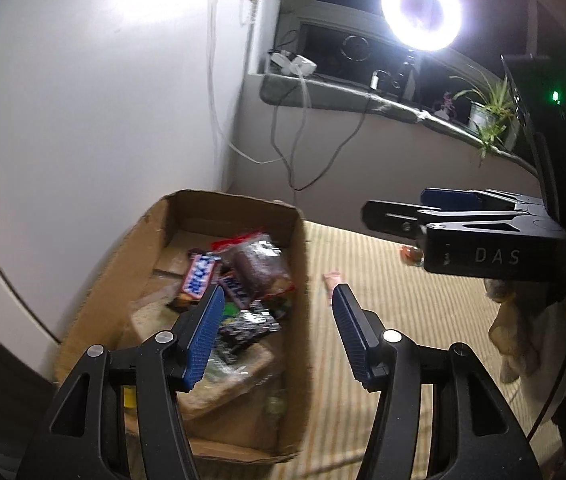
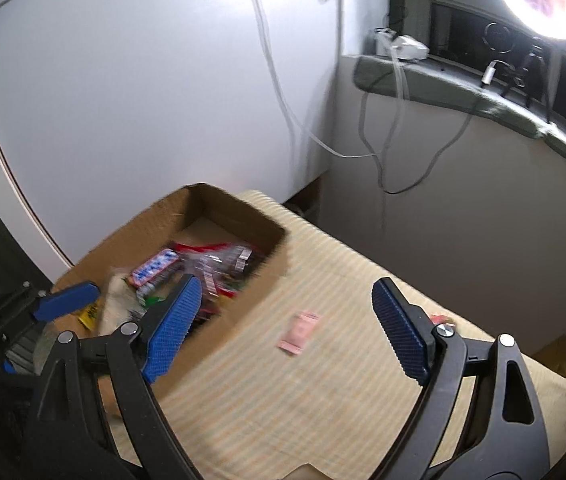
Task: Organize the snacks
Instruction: 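Move both open tools back toward the pink candy and chocolate egg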
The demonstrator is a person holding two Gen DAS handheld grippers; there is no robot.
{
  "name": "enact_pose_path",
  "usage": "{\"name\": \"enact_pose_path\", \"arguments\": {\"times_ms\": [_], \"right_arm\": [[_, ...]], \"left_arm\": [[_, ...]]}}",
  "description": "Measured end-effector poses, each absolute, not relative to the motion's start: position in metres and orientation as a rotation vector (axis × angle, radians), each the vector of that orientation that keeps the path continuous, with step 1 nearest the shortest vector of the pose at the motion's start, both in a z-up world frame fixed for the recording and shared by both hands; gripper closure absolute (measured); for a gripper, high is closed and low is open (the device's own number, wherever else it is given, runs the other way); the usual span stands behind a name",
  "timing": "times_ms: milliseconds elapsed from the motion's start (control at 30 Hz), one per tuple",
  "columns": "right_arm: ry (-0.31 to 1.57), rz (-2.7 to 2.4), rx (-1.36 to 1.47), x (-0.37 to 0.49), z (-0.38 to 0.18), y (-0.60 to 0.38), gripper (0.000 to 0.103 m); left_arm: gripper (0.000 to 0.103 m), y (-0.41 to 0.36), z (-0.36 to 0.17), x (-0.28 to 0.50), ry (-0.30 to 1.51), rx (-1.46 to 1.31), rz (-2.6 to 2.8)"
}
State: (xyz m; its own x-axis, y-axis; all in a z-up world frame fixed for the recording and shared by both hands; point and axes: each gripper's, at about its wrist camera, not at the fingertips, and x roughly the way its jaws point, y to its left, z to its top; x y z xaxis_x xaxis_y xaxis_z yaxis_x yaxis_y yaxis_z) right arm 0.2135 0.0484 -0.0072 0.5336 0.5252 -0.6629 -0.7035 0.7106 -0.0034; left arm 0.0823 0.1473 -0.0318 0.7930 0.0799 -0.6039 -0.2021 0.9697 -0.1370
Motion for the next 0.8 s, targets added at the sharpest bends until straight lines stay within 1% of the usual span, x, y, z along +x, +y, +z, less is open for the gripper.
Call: {"name": "enact_pose_path", "arguments": {"times_ms": [133,267,400,600,667,800], "right_arm": [[0.692,0.706,-0.288,0.228,-0.015,0.014,0.013],[0.716,0.653,-0.270,0.246,-0.025,-0.025,0.013],[0.729,0.625,-0.268,0.256,-0.035,-0.052,0.013],[0.756,0.614,-0.283,0.267,-0.051,-0.073,0.014],[0.770,0.620,-0.278,0.272,-0.056,-0.076,0.019],[0.790,0.637,-0.291,0.283,-0.069,-0.074,0.027]], "left_arm": [[0.048,0.128,-0.031,0.091,0.645,-0.180,0.112],[0.056,0.108,-0.034,0.103,0.659,-0.161,0.076],[0.058,0.092,-0.042,0.118,0.680,-0.151,0.048],[0.066,0.074,-0.058,0.133,0.721,-0.153,0.019],[0.071,0.070,-0.064,0.139,0.733,-0.155,0.014],[0.075,0.068,-0.076,0.153,0.762,-0.174,0.013]]}}
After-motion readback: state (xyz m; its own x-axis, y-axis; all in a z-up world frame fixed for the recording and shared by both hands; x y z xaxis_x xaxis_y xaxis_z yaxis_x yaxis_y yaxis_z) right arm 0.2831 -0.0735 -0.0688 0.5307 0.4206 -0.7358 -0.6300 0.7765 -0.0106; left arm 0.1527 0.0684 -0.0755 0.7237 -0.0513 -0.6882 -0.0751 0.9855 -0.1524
